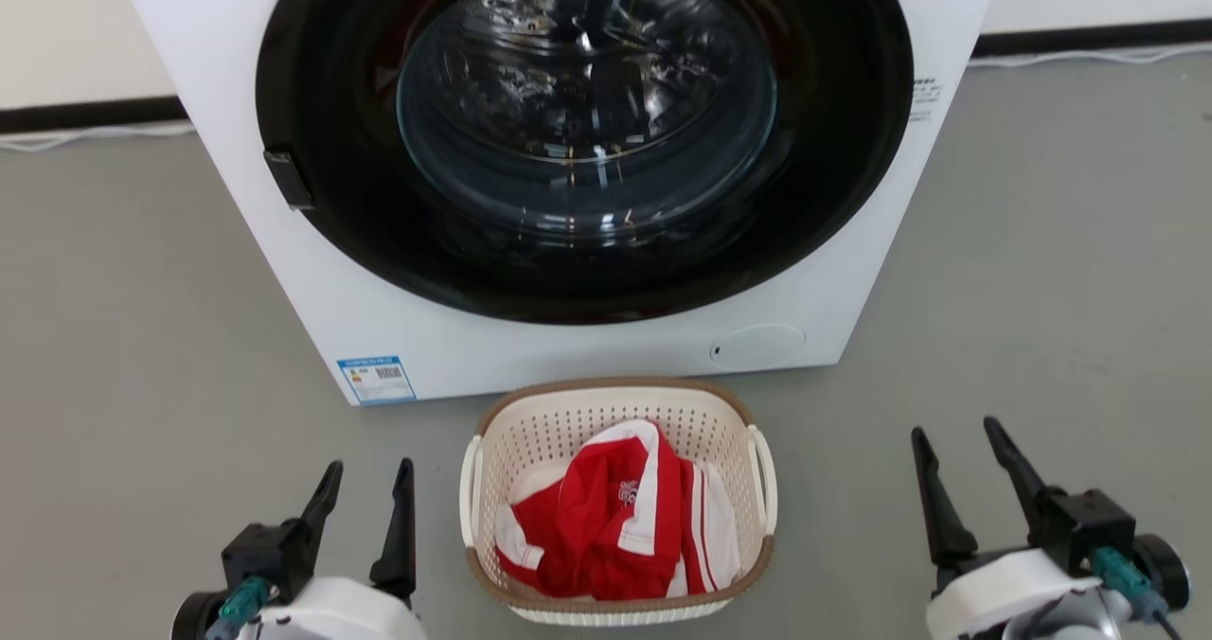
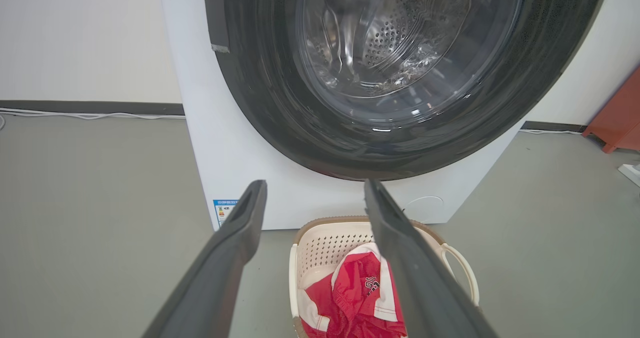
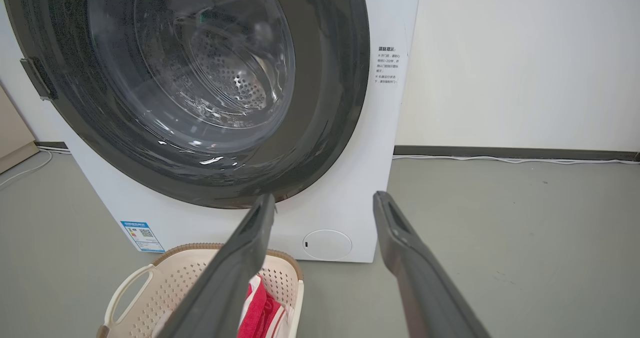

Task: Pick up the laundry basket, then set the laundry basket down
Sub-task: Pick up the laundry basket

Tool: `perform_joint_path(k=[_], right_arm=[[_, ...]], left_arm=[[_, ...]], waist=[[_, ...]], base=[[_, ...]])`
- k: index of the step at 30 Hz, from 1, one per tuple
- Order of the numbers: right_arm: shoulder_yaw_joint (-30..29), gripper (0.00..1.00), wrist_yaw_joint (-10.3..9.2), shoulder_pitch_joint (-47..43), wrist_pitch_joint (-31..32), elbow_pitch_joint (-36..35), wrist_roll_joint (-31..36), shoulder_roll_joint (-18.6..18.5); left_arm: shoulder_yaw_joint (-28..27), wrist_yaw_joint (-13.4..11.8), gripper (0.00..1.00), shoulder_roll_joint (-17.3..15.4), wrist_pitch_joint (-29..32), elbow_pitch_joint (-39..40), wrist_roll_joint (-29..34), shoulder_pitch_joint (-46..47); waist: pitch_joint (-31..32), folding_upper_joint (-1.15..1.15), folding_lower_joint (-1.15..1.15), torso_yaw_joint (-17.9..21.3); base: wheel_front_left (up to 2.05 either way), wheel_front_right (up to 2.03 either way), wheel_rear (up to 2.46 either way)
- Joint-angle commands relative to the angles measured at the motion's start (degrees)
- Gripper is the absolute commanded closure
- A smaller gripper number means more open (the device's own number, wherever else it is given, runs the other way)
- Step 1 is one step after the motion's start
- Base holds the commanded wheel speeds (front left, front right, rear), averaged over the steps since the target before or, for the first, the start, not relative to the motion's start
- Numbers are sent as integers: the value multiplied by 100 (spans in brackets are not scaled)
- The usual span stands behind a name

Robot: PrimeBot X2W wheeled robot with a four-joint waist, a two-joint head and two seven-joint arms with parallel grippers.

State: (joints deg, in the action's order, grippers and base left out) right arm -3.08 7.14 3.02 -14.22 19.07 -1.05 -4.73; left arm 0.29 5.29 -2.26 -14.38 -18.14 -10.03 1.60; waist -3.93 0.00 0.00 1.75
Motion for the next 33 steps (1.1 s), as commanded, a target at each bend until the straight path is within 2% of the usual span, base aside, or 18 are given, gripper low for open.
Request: perform_joint_path(k=[1,9,18,33], right_arm=[[108,0,35,285,-78,-94,-1,-30],[137,0,35,794,-78,258,37,27],[259,0,35,1661,-78,1076,-15,26],[330,0,35,2723,-78,1982,95,19]], left_arm=[[-136,-24,0,-62,-62,112,0,329],[45,-3,0,-62,-62,-333,24,903],[436,49,0,-62,-62,-1430,-49,2026],[809,-143,0,-62,-62,-2507,-138,3369]], waist=[[-115,0,0,-8],[-746,0,0,-57],[-1758,0,0,-111],[-3033,0,0,-104]], base=[[0,0,0],[0,0,0],[0,0,0],[0,0,0]])
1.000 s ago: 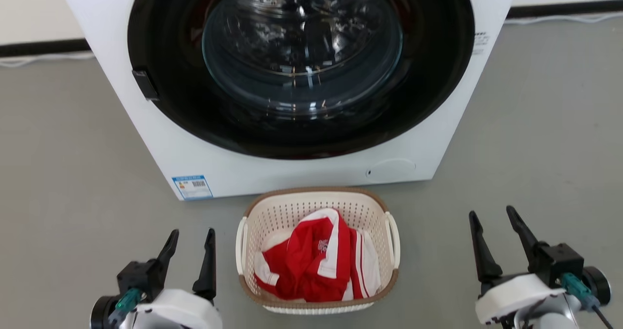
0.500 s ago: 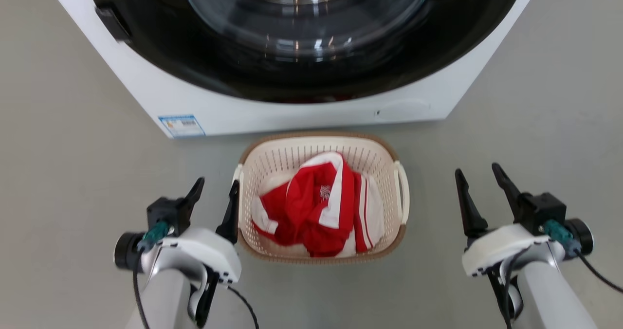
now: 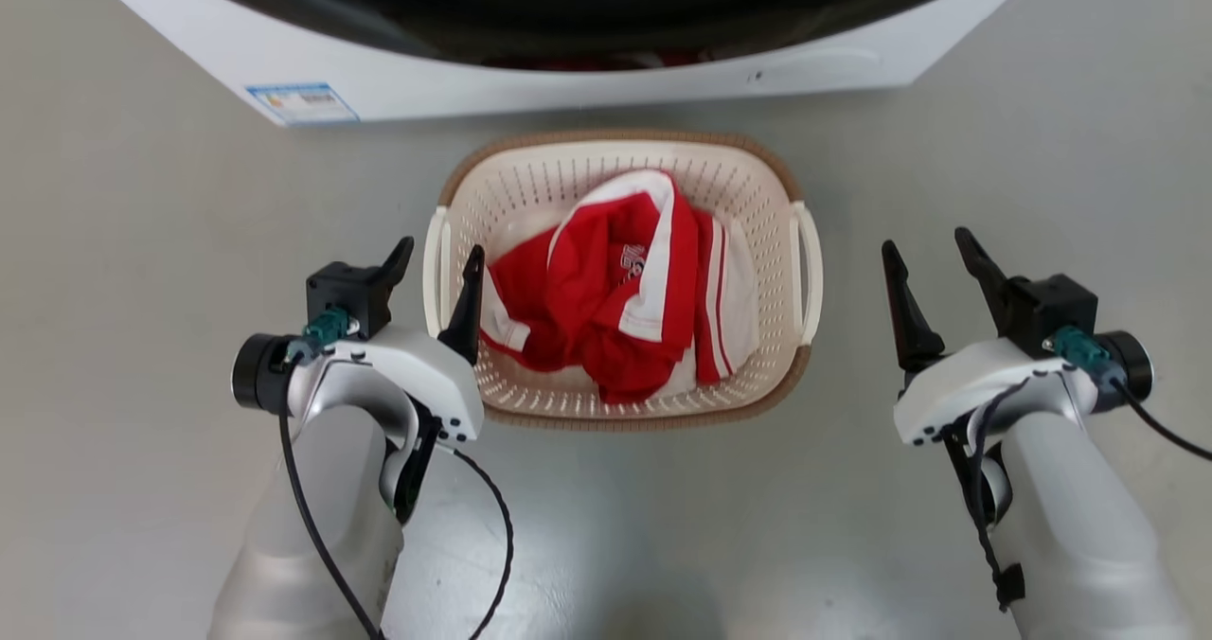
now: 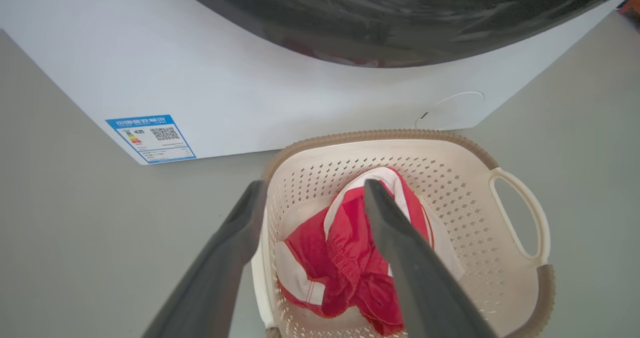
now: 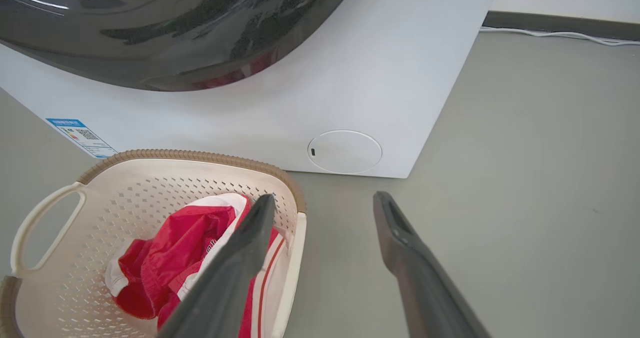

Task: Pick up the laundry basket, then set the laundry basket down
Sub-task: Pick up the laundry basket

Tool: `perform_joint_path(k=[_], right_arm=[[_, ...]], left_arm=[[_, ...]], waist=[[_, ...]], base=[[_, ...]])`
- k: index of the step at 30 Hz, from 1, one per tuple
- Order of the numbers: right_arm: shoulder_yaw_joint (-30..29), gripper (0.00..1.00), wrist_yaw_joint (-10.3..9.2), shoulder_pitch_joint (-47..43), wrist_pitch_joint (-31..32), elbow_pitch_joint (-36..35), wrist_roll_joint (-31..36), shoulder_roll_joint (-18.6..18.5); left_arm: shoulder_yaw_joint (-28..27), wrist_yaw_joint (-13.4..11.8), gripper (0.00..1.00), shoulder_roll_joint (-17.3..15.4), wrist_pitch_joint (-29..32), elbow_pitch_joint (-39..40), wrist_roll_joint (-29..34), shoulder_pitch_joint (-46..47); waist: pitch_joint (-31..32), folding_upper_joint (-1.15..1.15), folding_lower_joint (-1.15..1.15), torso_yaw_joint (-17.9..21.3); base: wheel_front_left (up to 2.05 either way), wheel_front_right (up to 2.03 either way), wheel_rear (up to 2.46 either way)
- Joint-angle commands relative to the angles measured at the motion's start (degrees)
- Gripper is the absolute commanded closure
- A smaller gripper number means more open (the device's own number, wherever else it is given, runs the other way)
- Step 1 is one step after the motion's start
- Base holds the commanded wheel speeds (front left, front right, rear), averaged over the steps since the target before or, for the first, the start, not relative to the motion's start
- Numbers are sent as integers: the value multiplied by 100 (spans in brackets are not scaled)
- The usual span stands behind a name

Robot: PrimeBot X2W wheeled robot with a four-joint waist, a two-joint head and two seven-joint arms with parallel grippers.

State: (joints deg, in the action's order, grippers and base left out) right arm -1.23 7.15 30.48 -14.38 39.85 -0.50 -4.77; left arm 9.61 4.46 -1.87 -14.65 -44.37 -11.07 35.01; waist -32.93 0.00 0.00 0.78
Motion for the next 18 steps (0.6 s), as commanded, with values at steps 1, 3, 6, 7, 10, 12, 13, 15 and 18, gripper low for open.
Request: perform_joint_path(k=[1,3,6,7,10,12,13,15,18], right_arm=[[145,0,34,28,-62,-60,41,27],[129,0,34,119,-62,8,49,33],[119,0,34,223,-62,109,61,50],[123,0,34,253,-62,136,63,58],[141,0,34,364,-62,176,92,74],[139,0,34,431,-62,188,106,78],[140,0,34,459,-62,190,117,80],[132,0,34,511,-62,190,137,82],[124,0,34,573,-62,175,154,56]], left_arm=[[-111,-70,0,-100,-35,54,-58,94],[-78,-93,0,-100,-35,-43,-94,218],[-30,-124,0,-100,-35,-138,-141,352],[-13,-135,0,-100,-35,-171,-145,386],[46,-159,0,-100,-35,-268,-174,505],[70,-178,0,-100,-35,-311,-207,586],[83,-183,0,-100,-35,-334,-215,623],[106,-199,0,-100,-35,-387,-237,695],[114,-246,0,-100,-35,-463,-257,807]], waist=[[-201,0,0,-9],[-332,0,0,-21],[-486,0,0,-32],[-537,0,0,-31],[-719,0,0,-48],[-835,0,0,-67],[-889,0,0,-75],[-994,0,0,-95],[-1136,0,0,-134]], base=[[0,0,0],[0,0,0],[0,0,0],[0,0,0],[0,0,0],[0,0,0],[0,0,0],[0,0,0],[0,0,0]])
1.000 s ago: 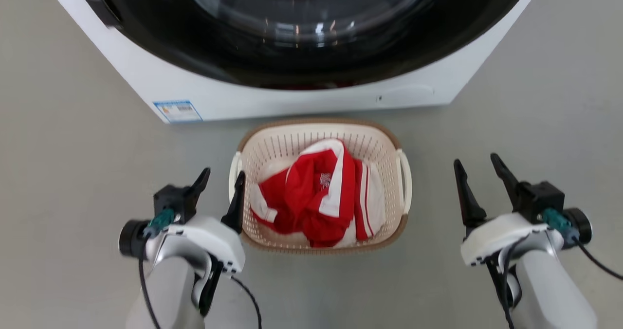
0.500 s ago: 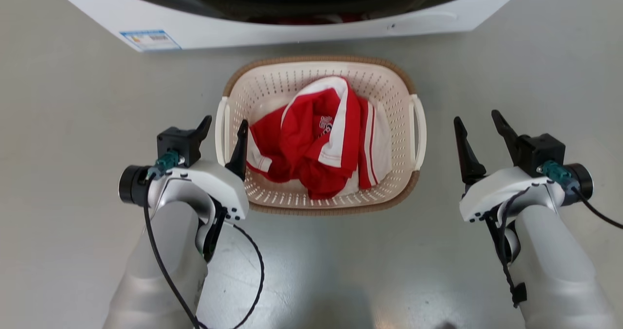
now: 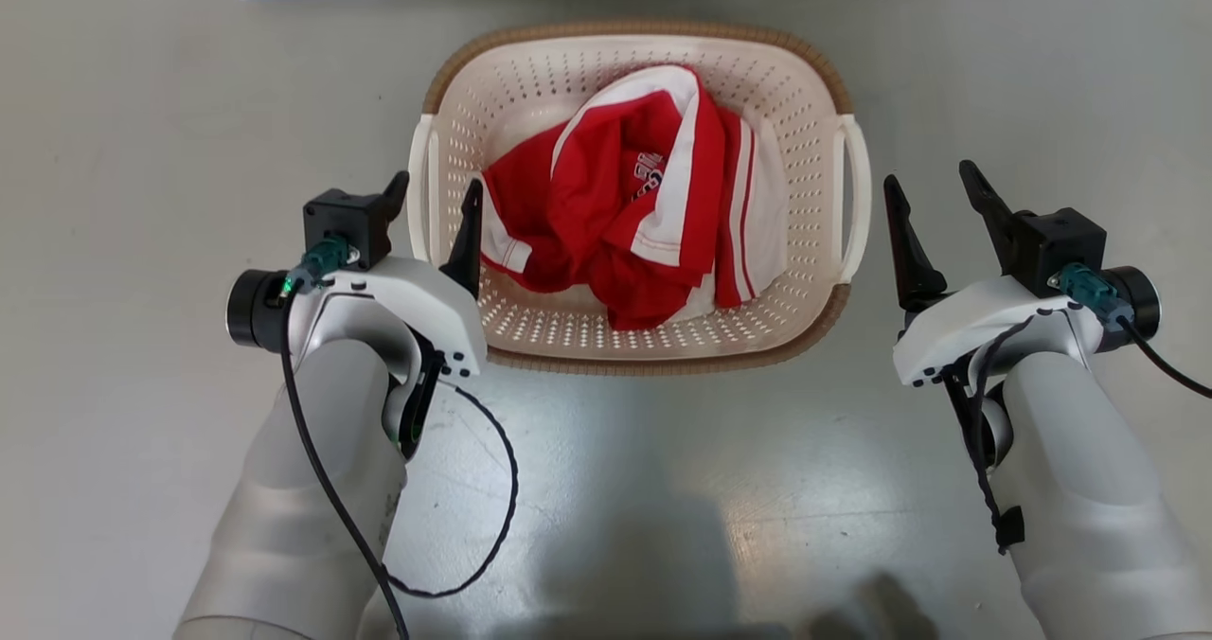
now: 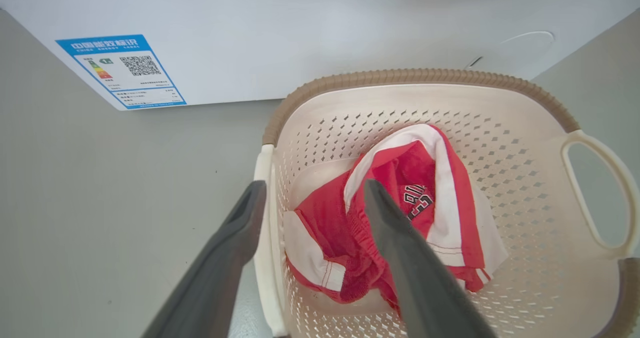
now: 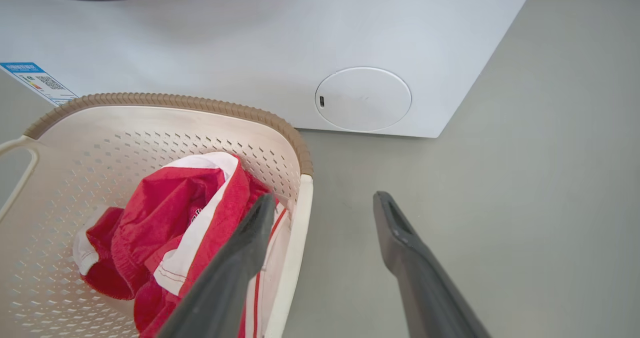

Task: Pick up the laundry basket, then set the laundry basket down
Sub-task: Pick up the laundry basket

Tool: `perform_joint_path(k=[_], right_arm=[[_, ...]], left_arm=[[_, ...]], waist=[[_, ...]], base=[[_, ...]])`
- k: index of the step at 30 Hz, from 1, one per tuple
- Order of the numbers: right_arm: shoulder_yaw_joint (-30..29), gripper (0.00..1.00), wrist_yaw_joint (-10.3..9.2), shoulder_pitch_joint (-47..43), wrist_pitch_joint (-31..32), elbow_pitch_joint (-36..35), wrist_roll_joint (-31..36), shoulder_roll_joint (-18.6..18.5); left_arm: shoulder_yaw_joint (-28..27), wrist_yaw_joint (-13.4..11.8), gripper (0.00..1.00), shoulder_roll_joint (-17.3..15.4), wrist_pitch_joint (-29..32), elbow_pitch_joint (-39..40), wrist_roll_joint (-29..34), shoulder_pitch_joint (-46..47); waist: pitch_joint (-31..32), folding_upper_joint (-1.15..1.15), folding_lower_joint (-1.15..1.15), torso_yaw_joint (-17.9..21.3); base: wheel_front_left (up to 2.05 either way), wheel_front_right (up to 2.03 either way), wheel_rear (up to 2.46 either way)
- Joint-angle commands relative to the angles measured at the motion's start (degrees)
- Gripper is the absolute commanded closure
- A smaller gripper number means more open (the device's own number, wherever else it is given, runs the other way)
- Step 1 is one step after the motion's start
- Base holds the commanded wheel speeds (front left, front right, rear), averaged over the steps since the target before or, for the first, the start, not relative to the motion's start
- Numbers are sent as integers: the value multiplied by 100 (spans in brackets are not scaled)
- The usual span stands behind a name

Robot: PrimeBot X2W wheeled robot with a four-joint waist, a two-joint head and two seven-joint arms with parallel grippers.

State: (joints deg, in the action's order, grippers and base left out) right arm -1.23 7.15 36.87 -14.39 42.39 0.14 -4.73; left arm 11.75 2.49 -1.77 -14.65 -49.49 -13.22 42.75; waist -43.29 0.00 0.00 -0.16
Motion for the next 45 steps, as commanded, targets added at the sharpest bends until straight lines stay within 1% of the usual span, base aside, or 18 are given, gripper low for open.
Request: perform_joint_path(k=[1,5,14,22,31,36,45], right_arm=[[119,0,34,-52,-61,-90,92,45],[103,0,34,-13,-61,-117,111,37],[100,0,34,71,-61,-151,142,54],[63,0,34,212,-61,-94,159,64],[45,0,34,370,-61,40,206,100],[53,0,34,481,-61,231,206,129],[24,0,34,794,-61,781,272,171]], left_arm=[[-109,-61,0,-110,-35,27,-46,68],[-176,-108,0,-110,-35,-55,1,208],[-292,-73,0,-110,-35,-188,79,438],[-194,-45,0,-110,-35,-200,75,603],[-4,-86,0,-110,-35,-244,-27,770],[134,-119,0,-110,-35,-375,-73,872],[295,-147,0,-110,-35,-718,-120,1153]], waist=[[-146,0,0,-51],[-313,0,0,-96],[-642,0,0,-161],[-871,0,0,-227],[-1078,0,0,-268],[-1162,0,0,-262],[-1225,0,0,-242]], base=[[0,0,0],[0,0,0],[0,0,0],[0,0,0],[0,0,0],[0,0,0],[0,0,0]])
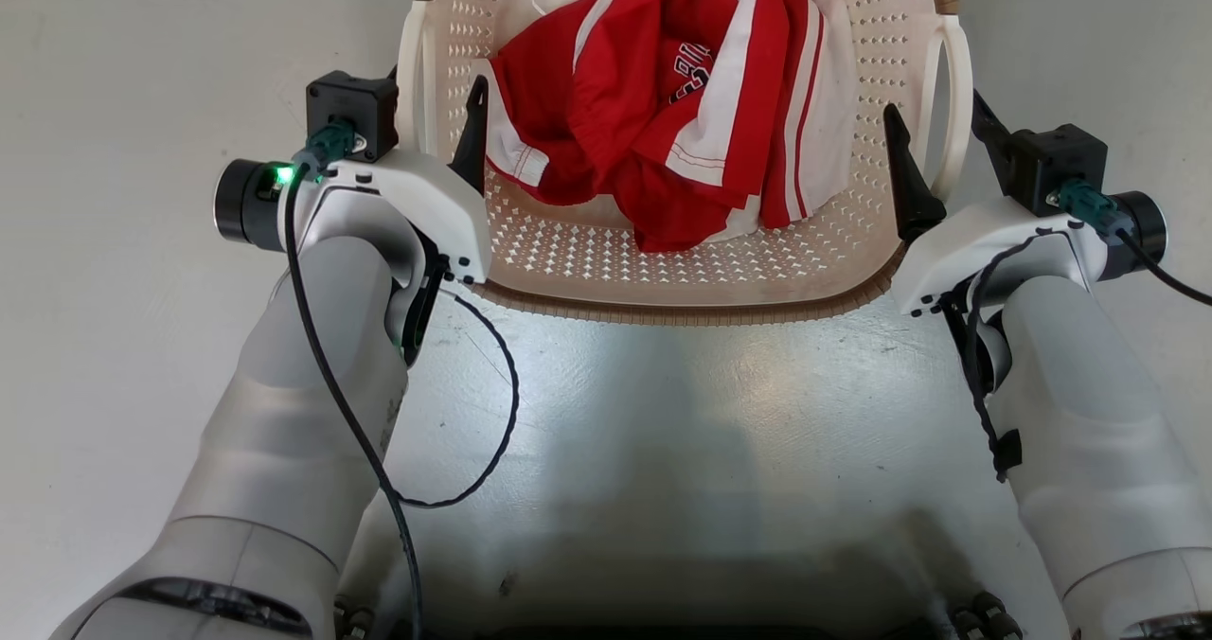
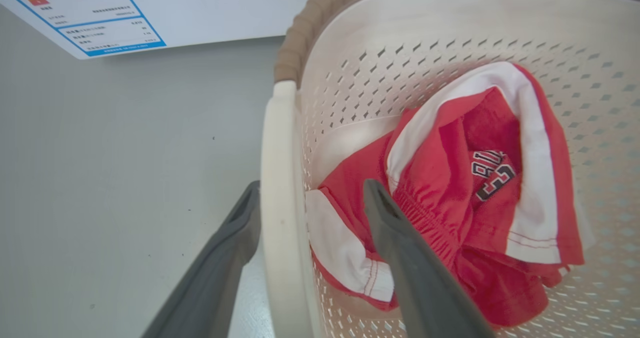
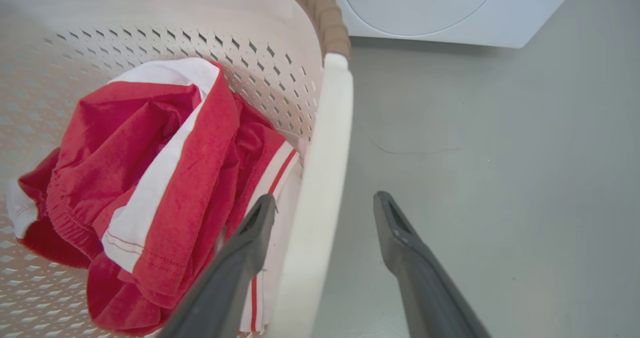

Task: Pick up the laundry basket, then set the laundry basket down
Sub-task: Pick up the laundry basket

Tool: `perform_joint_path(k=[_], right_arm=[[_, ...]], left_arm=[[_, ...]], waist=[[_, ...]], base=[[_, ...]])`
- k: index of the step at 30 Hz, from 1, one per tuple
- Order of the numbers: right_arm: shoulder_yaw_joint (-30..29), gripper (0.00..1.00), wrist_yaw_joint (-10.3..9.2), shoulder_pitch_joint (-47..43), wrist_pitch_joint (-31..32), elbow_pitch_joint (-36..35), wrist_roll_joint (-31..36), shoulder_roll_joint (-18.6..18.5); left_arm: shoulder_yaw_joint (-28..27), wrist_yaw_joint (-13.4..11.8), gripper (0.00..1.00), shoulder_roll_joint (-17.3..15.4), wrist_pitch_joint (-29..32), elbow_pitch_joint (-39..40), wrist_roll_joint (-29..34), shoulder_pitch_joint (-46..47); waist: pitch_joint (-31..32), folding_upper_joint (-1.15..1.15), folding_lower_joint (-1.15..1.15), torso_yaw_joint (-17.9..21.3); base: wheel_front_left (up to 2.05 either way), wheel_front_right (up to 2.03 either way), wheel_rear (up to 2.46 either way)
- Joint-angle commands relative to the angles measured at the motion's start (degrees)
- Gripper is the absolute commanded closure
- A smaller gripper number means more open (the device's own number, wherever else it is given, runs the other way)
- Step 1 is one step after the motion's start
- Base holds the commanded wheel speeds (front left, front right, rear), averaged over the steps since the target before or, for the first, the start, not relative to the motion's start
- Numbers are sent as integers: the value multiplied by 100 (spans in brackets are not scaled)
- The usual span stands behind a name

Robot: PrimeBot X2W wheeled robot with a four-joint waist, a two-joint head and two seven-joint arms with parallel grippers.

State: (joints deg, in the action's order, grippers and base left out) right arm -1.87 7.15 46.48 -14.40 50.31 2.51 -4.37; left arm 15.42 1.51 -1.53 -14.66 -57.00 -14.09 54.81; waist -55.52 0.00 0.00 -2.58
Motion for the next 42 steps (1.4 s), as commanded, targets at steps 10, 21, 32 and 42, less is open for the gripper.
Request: perform_joint_path(k=[10,21,32,42], right_arm=[[258,0,34,76,-60,317,-100,147],[364,0,34,94,-60,338,-258,148],[421,0,34,83,-60,344,-350,149],[685,100,34,78,-60,695,-399,149]], left_arm=[[96,-68,0,-134,-34,-288,-138,141],[76,-72,0,-134,-34,-380,-126,162],[132,-40,0,-134,-34,-455,-164,208],[252,32,100,-134,-34,-679,-213,200]], waist=[[-13,0,0,-38],[2,0,0,-17],[9,0,0,18],[180,0,0,19]], base=[[0,0,0],[0,0,0],[0,0,0],[0,0,0]])
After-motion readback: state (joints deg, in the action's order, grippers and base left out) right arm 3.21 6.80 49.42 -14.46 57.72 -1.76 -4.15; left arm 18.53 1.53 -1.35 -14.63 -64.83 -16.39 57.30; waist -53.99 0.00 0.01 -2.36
